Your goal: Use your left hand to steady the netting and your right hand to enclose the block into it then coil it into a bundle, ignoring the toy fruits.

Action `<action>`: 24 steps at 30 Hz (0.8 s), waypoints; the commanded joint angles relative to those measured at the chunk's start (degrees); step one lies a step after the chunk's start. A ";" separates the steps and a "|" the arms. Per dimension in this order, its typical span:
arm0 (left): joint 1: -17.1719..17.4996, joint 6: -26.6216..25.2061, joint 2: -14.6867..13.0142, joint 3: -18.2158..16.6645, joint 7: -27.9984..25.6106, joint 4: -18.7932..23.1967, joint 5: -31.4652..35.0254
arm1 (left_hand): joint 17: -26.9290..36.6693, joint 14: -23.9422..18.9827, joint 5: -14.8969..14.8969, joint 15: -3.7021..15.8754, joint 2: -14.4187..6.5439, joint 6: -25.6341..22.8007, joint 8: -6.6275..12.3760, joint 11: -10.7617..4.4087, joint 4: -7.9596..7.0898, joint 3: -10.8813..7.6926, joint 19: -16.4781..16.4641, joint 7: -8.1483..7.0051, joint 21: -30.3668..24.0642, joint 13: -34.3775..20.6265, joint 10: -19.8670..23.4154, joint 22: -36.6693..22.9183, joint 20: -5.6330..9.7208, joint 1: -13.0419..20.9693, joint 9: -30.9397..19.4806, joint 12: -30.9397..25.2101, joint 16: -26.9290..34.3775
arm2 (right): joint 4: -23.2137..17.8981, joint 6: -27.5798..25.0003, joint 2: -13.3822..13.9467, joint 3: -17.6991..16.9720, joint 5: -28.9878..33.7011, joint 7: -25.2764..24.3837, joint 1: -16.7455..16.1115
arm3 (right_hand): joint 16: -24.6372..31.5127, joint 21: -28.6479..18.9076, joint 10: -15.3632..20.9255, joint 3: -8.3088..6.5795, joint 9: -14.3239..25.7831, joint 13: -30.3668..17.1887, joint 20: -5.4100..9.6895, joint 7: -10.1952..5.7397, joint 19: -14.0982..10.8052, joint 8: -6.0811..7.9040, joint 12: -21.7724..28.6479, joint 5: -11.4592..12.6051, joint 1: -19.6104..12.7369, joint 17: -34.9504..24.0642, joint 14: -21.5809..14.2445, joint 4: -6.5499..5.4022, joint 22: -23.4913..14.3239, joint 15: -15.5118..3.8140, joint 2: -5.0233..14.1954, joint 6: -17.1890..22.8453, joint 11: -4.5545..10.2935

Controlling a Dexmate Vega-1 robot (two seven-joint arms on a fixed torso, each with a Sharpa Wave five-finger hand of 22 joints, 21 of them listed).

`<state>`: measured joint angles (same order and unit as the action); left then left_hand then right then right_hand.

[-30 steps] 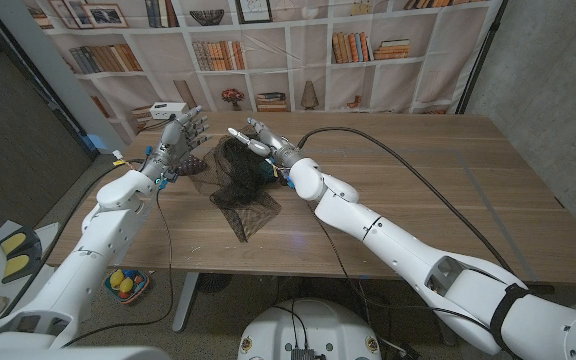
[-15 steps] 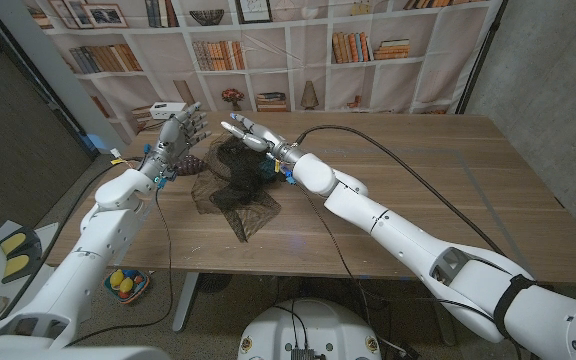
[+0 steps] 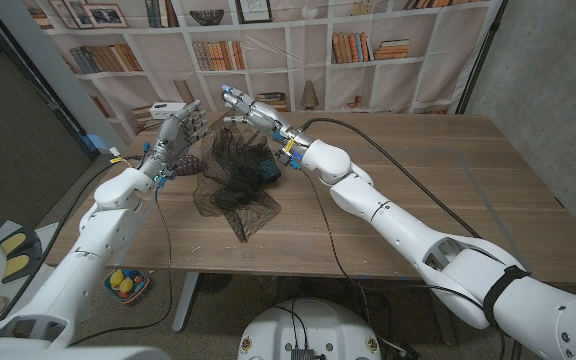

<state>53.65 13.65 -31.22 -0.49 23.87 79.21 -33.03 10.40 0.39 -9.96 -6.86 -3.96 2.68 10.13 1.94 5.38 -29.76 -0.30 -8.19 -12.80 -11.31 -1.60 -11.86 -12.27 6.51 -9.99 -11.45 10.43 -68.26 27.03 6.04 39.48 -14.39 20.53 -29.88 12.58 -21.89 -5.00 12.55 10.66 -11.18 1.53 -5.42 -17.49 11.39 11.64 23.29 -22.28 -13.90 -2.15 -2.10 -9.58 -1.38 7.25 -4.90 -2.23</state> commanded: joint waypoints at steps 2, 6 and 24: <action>0.61 -0.48 -0.25 -0.04 -0.23 1.20 -0.15 | 0.07 -0.39 -0.24 -0.21 -0.56 0.27 0.35 -0.01 0.12 -0.28 -0.45 0.06 -0.47 -0.17 -0.23 -0.12 0.02 0.36 -0.15 -0.43 0.34 | -0.61 5.48 -0.90 -4.58 -8.34 6.72 -0.29 | -0.27 0.03 0.69 -0.15 0.14 0.03 -0.14 0.10 -0.79 0.03 0.37 -0.31 -0.69 0.27 -0.75 0.30 -0.16 -0.29 0.41 0.22 -0.30; 0.83 -0.22 -0.36 -0.18 -0.47 1.74 0.01 | 0.07 -0.39 -0.23 -0.23 -0.58 0.28 0.35 0.12 0.15 -0.30 -0.49 0.04 -0.49 -0.17 -0.22 -0.11 0.02 0.39 -0.15 -0.45 0.34 | -4.24 2.55 1.25 -5.82 -5.52 1.03 -2.03 | -0.53 1.41 2.06 -0.03 0.16 0.12 -1.58 -0.46 0.94 0.68 0.57 -0.85 -0.46 1.10 -0.92 0.03 -0.23 0.18 0.42 2.49 0.78; 2.09 1.27 0.68 -0.47 -5.09 4.09 2.03 | 0.05 2.21 -0.14 -0.09 -0.45 -0.88 0.72 0.16 0.38 -0.27 1.62 0.60 0.31 -0.14 -0.27 -0.06 0.10 0.52 -0.14 -0.57 -0.38 | -12.81 -8.67 8.03 -8.78 -0.77 -12.35 -6.04 | 1.11 6.33 16.67 -1.48 0.20 -0.24 -9.55 2.90 4.23 3.66 3.16 -4.08 -0.61 2.22 -7.29 -1.21 -0.94 3.78 2.14 19.65 -3.07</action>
<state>54.72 13.67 -31.67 -0.67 22.85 81.67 -32.68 10.40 0.92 -9.96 -6.63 -4.26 2.32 10.39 1.94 5.38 -29.76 -0.15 -7.84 -12.79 -11.31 -1.60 -11.77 -12.15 6.81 -10.00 -11.66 10.43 -76.56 24.59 10.57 32.27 -17.85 14.89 -34.26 12.91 -15.89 9.03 12.20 10.67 -11.06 -6.17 -3.45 -13.09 14.43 14.21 19.67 -21.45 -11.28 -7.37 -3.88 -10.28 2.30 8.46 11.50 -4.33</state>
